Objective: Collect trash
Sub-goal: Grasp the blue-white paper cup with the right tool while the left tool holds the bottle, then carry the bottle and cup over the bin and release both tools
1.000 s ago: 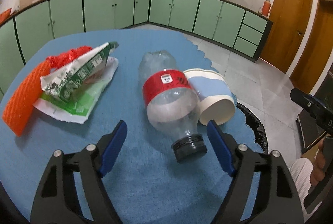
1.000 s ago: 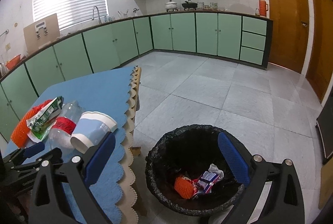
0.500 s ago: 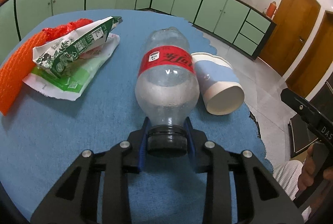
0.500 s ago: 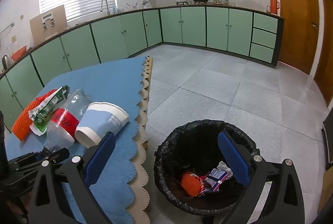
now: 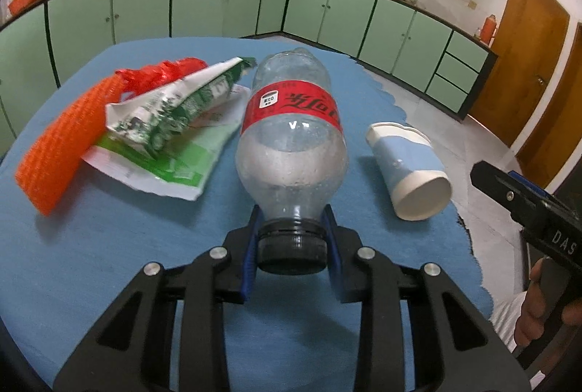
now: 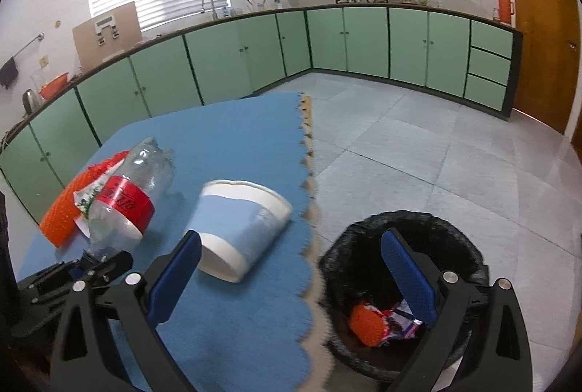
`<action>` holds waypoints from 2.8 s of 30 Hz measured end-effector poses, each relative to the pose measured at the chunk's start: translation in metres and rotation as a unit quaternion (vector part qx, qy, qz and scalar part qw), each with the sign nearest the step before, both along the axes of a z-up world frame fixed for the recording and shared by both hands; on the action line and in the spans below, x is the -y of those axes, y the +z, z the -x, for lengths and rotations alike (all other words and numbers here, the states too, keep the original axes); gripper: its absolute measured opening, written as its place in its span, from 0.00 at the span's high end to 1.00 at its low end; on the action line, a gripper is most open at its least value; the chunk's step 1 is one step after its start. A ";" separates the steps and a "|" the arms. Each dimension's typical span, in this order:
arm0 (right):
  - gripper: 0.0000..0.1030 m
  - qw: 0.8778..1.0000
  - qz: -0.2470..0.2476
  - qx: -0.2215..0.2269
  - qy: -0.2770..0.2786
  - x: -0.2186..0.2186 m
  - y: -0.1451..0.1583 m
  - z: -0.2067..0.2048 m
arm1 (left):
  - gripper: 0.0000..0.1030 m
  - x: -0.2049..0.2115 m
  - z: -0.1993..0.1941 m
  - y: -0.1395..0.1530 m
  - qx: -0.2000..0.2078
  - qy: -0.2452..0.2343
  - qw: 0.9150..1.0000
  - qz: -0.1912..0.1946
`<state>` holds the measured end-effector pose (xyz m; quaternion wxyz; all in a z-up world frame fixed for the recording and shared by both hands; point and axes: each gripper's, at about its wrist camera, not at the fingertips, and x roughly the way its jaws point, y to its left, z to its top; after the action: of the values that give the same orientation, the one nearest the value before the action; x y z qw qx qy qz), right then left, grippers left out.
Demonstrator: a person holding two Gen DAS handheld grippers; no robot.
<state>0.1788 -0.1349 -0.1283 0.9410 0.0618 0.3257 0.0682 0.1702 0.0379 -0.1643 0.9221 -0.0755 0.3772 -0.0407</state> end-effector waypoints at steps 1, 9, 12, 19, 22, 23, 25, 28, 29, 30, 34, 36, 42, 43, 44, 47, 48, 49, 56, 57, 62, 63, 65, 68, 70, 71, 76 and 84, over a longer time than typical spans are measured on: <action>0.06 1.000 -0.001 0.001 0.001 -0.005 0.000 -0.002 | 0.71 -0.003 0.000 0.000 0.000 0.002 1.000 -0.002; 0.06 1.000 -0.008 0.001 -0.013 -0.029 -0.005 -0.015 | 0.71 -0.023 -0.007 0.000 0.001 0.026 1.000 -0.009; 0.06 1.000 -0.002 -0.007 -0.020 -0.035 -0.009 -0.024 | 0.71 -0.025 -0.009 -0.001 0.004 0.026 1.000 -0.010; 0.19 0.999 -0.001 -0.047 -0.015 -0.038 -0.024 -0.037 | 0.71 -0.030 -0.010 -0.005 0.004 0.023 1.000 -0.003; 0.32 0.997 -0.027 -0.065 0.002 -0.037 -0.031 -0.039 | 0.71 -0.031 -0.010 -0.007 0.005 0.021 1.000 -0.003; 0.32 0.997 -0.033 -0.067 0.002 -0.037 -0.031 -0.038 | 0.71 -0.032 -0.011 -0.007 0.005 0.021 1.000 -0.002; 0.34 0.997 -0.039 -0.061 0.010 -0.038 -0.028 -0.035 | 0.71 -0.033 -0.011 -0.007 0.005 0.020 1.000 0.000; 0.37 0.998 -0.039 -0.047 0.023 -0.041 -0.022 -0.030 | 0.71 -0.032 -0.012 -0.005 0.005 0.020 1.000 0.003; 0.37 0.998 -0.038 -0.043 0.025 -0.042 -0.020 -0.027 | 0.71 -0.033 -0.012 -0.005 0.005 0.020 1.000 0.004; 0.37 0.998 -0.039 -0.040 0.028 -0.043 -0.018 -0.025 | 0.71 -0.034 -0.011 -0.005 0.006 0.020 1.000 0.005; 0.38 0.998 -0.042 -0.031 0.033 -0.039 -0.009 -0.019 | 0.71 -0.033 -0.008 0.000 0.012 0.017 1.000 0.007; 0.38 0.998 -0.044 -0.026 0.030 -0.034 -0.004 -0.015 | 0.71 -0.029 -0.006 0.004 0.017 0.013 1.000 0.007; 0.38 0.999 -0.048 -0.011 0.014 -0.016 0.010 -0.004 | 0.71 -0.014 -0.004 0.015 0.028 -0.006 1.000 0.010; 0.38 0.999 -0.048 -0.009 0.011 -0.012 0.011 -0.003 | 0.71 -0.010 -0.004 0.017 0.030 -0.011 0.999 0.010; 0.38 0.999 -0.046 -0.006 0.008 -0.008 0.014 -0.001 | 0.71 -0.006 -0.004 0.019 0.032 -0.015 0.999 0.009; 0.38 0.999 -0.043 0.002 -0.006 0.004 0.020 0.004 | 0.71 0.005 -0.004 0.024 0.037 -0.027 0.999 0.010; 0.38 0.999 -0.042 0.004 -0.010 0.008 0.022 0.005 | 0.71 0.009 -0.005 0.025 0.038 -0.030 0.999 0.010; 0.38 0.999 -0.041 0.007 -0.016 0.014 0.024 0.007 | 0.71 0.013 -0.006 0.026 0.040 -0.034 0.999 0.011; 0.38 0.998 -0.029 0.020 -0.052 0.049 0.035 0.018 | 0.71 0.048 -0.013 0.038 0.055 -0.067 0.996 0.017; 0.38 0.998 -0.027 0.021 -0.057 0.055 0.036 0.020 | 0.71 0.053 -0.015 0.039 0.057 -0.071 0.996 0.018; 0.38 0.996 -0.021 0.023 -0.082 0.080 0.037 0.029 | 0.71 0.082 -0.023 0.047 0.068 -0.096 0.993 0.022; 0.38 0.996 -0.020 0.024 -0.087 0.085 0.037 0.031 | 0.71 0.087 -0.024 0.047 0.069 -0.100 0.992 0.022; 0.38 0.995 -0.018 0.024 -0.094 0.093 0.038 0.032 | 0.71 0.098 -0.027 0.048 0.071 -0.109 0.991 0.023; 0.38 0.994 -0.016 0.024 -0.104 0.106 0.037 0.034 | 0.71 0.117 -0.033 0.047 0.069 -0.124 0.990 0.027; 0.38 0.994 -0.016 0.024 -0.110 0.114 0.036 0.033 | 0.71 0.131 -0.038 0.045 0.067 -0.135 0.988 0.027; 0.38 0.993 -0.016 0.023 -0.114 0.119 0.035 0.033 | 0.71 0.140 -0.041 0.043 0.064 -0.142 0.987 0.028; 0.38 0.991 -0.022 0.016 -0.130 0.142 0.027 0.031 | 0.71 0.169 -0.054 0.034 0.051 -0.163 0.985 0.030; 0.38 0.989 -0.026 -0.004 -0.147 0.173 0.005 0.020 | 0.71 0.206 -0.071 0.014 0.038 -0.190 0.981 0.019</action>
<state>0.1588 -0.3080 -0.1228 0.9376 0.1335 0.3149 -0.0627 0.2411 -0.1678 -0.1506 0.9098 -0.0180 0.3482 -0.2251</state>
